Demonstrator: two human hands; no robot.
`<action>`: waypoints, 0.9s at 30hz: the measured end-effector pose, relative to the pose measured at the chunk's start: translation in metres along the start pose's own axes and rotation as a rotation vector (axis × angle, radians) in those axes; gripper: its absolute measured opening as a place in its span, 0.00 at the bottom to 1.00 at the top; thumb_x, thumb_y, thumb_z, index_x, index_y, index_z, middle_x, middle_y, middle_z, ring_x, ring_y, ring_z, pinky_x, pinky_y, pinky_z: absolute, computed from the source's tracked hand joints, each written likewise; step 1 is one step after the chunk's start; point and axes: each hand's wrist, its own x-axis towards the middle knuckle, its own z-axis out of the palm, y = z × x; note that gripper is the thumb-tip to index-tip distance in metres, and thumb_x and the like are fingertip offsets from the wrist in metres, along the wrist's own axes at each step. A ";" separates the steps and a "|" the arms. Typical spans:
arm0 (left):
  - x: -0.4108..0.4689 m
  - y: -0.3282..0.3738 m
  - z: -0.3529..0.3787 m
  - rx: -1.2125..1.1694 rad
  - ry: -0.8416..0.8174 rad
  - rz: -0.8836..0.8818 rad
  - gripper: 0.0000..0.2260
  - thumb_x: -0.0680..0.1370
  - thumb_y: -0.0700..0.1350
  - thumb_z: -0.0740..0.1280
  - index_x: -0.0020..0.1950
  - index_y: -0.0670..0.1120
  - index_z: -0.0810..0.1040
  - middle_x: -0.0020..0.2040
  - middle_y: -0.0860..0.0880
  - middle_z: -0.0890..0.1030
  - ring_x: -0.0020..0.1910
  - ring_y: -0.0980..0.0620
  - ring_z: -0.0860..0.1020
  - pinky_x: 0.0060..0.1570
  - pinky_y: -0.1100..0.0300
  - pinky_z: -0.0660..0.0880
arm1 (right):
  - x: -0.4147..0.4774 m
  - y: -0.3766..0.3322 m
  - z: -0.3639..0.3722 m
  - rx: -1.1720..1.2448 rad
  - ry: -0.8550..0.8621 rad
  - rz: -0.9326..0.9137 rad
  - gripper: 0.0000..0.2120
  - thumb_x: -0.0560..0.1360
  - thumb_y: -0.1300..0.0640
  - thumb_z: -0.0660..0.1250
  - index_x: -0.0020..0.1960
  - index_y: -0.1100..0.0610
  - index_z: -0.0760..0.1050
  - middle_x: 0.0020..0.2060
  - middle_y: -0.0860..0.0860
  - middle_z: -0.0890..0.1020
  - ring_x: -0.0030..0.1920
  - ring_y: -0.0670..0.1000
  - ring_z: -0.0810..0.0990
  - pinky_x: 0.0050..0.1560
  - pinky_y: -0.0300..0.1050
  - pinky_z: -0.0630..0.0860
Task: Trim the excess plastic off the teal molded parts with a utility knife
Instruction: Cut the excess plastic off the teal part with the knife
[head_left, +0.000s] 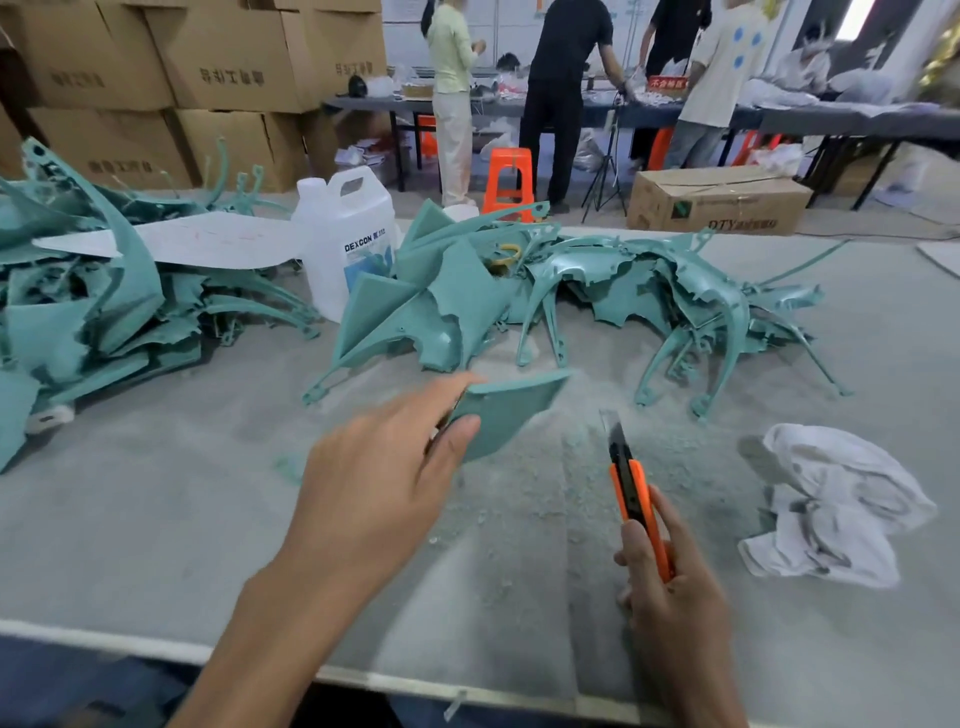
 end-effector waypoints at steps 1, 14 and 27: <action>0.003 0.004 0.001 0.053 0.022 0.043 0.15 0.82 0.57 0.57 0.68 0.63 0.70 0.50 0.58 0.82 0.47 0.50 0.80 0.41 0.51 0.77 | 0.000 0.001 0.001 0.020 0.003 0.004 0.24 0.72 0.32 0.62 0.68 0.28 0.68 0.40 0.42 0.85 0.32 0.48 0.82 0.39 0.53 0.83; 0.028 -0.004 0.073 0.349 -0.294 0.060 0.22 0.82 0.51 0.57 0.74 0.66 0.59 0.44 0.52 0.81 0.40 0.44 0.79 0.33 0.55 0.66 | 0.001 0.006 -0.001 0.080 -0.032 0.015 0.22 0.78 0.53 0.65 0.63 0.27 0.69 0.40 0.44 0.85 0.32 0.51 0.82 0.35 0.54 0.82; 0.043 -0.027 0.052 0.165 -0.502 0.028 0.14 0.84 0.55 0.57 0.69 0.64 0.61 0.53 0.48 0.82 0.56 0.43 0.78 0.47 0.51 0.73 | -0.001 -0.001 -0.001 0.103 -0.084 0.036 0.15 0.80 0.47 0.64 0.66 0.35 0.71 0.34 0.49 0.84 0.25 0.52 0.80 0.26 0.51 0.79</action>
